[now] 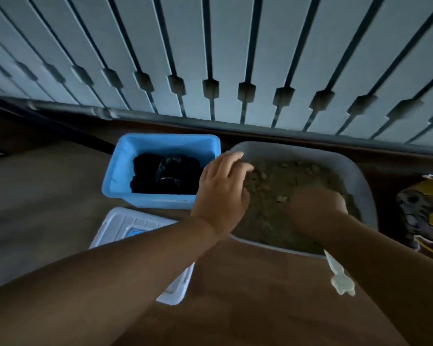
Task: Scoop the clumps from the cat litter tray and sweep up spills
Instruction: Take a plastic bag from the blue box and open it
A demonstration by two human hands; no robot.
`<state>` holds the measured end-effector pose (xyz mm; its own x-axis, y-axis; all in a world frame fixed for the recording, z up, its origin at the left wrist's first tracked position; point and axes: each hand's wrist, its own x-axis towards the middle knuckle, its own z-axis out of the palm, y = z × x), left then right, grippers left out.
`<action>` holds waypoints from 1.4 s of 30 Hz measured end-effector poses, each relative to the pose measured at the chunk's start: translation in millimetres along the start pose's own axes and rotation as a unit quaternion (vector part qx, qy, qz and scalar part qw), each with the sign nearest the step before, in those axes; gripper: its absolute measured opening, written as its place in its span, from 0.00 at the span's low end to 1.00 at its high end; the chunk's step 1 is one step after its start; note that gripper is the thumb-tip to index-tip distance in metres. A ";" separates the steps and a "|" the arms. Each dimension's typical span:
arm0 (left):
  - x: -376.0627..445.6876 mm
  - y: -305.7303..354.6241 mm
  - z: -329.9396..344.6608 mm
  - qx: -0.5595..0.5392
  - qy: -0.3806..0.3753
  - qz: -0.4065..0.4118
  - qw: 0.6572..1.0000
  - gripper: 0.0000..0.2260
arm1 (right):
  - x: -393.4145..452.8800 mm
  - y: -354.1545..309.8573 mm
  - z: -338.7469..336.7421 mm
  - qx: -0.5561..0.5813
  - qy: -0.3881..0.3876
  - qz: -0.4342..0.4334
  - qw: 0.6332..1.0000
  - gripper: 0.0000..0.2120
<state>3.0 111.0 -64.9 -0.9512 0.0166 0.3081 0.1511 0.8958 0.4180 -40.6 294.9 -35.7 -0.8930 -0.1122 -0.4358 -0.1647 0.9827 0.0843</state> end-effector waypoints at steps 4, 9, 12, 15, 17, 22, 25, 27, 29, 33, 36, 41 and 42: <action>8.1 -44.4 -19.4 0.093 0.019 -0.147 0.985 0.19 | -9.3 -49.5 -11.4 0.064 0.091 -0.065 0.992 0.08; 9.9 -106.5 -38.7 0.134 -0.173 -0.337 0.916 0.10 | -11.0 -83.8 -2.2 0.085 0.117 -0.118 0.982 0.06; 13.1 -128.4 -28.7 0.148 -0.312 -0.394 0.852 0.17 | -15.0 -91.5 6.2 0.060 0.129 -0.147 0.979 0.07; 15.3 -132.5 -19.5 0.121 -0.340 -0.425 0.830 0.20 | -15.2 -96.9 10.8 0.026 0.157 -0.161 0.974 0.08; 13.7 -129.9 -18.4 0.128 -0.302 -0.412 0.850 0.17 | -14.7 -100.4 10.7 0.001 0.171 -0.163 0.972 0.08; 14.7 -115.3 -27.3 0.078 -0.114 -0.299 0.944 0.14 | -17.3 -103.7 8.0 0.008 0.168 -0.185 0.968 0.11; 24.1 -94.9 -40.7 -0.085 0.002 -0.249 0.965 0.08 | -14.3 -104.9 10.7 0.060 0.168 -0.176 0.968 0.15; 32.3 -71.7 -50.2 -0.177 0.024 -0.234 0.956 0.06 | -7.1 -103.0 13.3 0.150 0.158 -0.154 0.964 0.16; 39.0 -47.8 -59.4 -0.289 0.024 -0.256 0.922 0.11 | 2.6 -100.4 13.1 0.284 0.115 -0.124 0.944 0.18; 43.1 -10.2 -57.5 -0.549 -0.084 -0.410 0.723 0.10 | 9.2 -88.8 -2.5 0.745 -0.082 0.091 0.655 0.18; 37.0 7.4 -42.9 -0.658 -0.114 -0.467 0.580 0.11 | 9.3 -69.0 -0.7 0.808 -0.178 0.116 0.550 0.19; 20.4 16.3 -27.8 -0.598 -0.239 -0.480 0.596 0.15 | 3.5 -41.2 0.2 0.728 -0.092 0.081 0.674 0.09; 16.8 13.8 -25.4 -0.552 -0.270 -0.474 0.631 0.16 | 3.2 -39.2 -1.6 0.711 -0.076 0.071 0.695 0.09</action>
<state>-4.0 112.3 -32.2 -0.6630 0.1213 -0.7387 -0.7424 -0.2334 0.6280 -37.6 255.8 -38.9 -0.7861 -0.0892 -0.6117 0.5973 0.1451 -0.7888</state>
